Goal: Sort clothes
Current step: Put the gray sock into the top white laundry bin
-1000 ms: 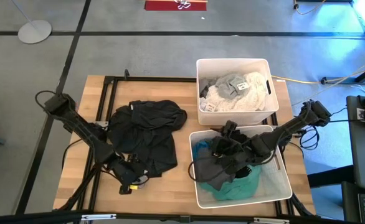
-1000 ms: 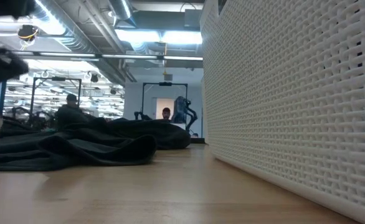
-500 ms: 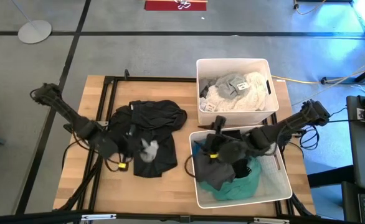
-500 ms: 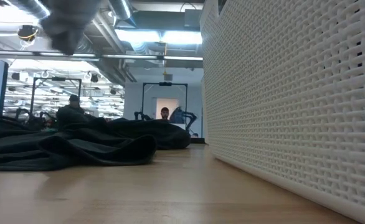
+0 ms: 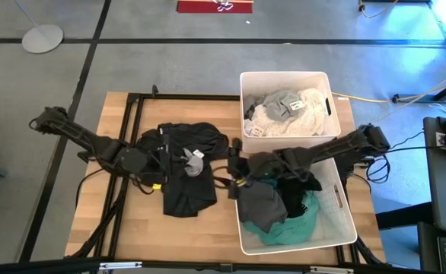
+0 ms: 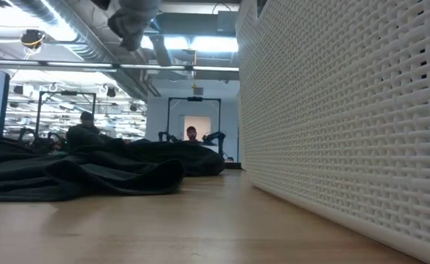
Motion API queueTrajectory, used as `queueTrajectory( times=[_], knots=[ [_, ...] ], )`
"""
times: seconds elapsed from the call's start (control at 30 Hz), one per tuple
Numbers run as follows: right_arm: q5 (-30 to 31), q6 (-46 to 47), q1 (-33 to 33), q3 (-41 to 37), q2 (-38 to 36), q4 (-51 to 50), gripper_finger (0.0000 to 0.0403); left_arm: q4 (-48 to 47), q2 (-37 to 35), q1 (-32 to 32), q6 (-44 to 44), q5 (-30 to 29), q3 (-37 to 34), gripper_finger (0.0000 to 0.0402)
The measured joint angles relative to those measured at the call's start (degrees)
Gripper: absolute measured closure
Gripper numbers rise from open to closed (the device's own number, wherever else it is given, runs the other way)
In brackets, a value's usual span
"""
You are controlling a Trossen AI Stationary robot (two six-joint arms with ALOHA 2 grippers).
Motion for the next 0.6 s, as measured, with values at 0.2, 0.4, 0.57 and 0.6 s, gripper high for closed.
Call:
queueTrajectory(
  times=[0.2,0.4,0.57,0.6],
  knots=[
    [-0.05,0.22,-1.68,-0.02,4.11,6.54,0.0127,4.10,2.70,1.70,2.44,0.10,0.00,0.0385],
    [0.05,-0.22,-1.80,-0.02,6.43,9.71,0.0127,5.65,4.91,2.82,3.38,0.16,0.00,0.0385],
    [3.15,-0.36,-1.98,0.02,6.96,8.86,0.0138,7.80,5.06,2.59,4.99,0.13,-0.02,0.0385],
    [3.73,-0.48,-1.98,0.02,7.03,8.49,0.0147,8.15,5.06,2.55,5.41,0.11,-0.02,0.0385]
  ],
)
